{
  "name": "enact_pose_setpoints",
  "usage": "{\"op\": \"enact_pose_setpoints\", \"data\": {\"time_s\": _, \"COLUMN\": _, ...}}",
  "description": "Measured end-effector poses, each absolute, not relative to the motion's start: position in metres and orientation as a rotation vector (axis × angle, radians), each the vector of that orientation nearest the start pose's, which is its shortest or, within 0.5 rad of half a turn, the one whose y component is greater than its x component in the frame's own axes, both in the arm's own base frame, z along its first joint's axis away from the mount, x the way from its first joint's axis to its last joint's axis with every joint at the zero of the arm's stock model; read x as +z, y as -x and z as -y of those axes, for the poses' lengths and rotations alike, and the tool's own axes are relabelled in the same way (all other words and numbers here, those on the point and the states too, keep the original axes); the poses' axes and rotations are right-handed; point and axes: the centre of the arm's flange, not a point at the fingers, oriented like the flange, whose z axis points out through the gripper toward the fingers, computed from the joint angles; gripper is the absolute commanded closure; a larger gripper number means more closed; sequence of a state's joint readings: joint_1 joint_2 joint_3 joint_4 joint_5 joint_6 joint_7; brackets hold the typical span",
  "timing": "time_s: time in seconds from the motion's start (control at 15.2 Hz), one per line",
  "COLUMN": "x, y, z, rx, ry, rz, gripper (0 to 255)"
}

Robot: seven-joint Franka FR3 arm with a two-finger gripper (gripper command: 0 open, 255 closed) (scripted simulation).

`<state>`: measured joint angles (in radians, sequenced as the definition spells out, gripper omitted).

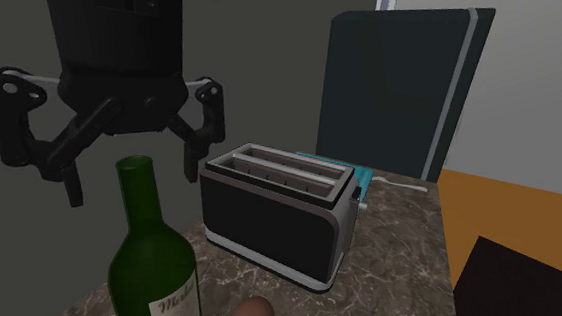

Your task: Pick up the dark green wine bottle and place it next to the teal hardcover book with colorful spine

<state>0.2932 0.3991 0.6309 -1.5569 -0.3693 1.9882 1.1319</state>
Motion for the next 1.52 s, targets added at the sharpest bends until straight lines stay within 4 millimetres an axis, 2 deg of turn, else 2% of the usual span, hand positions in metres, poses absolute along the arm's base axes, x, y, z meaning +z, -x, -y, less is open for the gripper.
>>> {"op": "enact_pose_setpoints", "data": {"time_s": 0.73, "x": 0.465, "y": -0.466, "z": -0.485, "rx": -0.245, "ry": 3.089, "rz": -0.196, "gripper": 255}}
{"op": "enact_pose_setpoints", "data": {"time_s": 1.52, "x": 0.526, "y": -0.466, "z": -0.485, "rx": -0.245, "ry": 3.089, "rz": -0.196, "gripper": 255}}
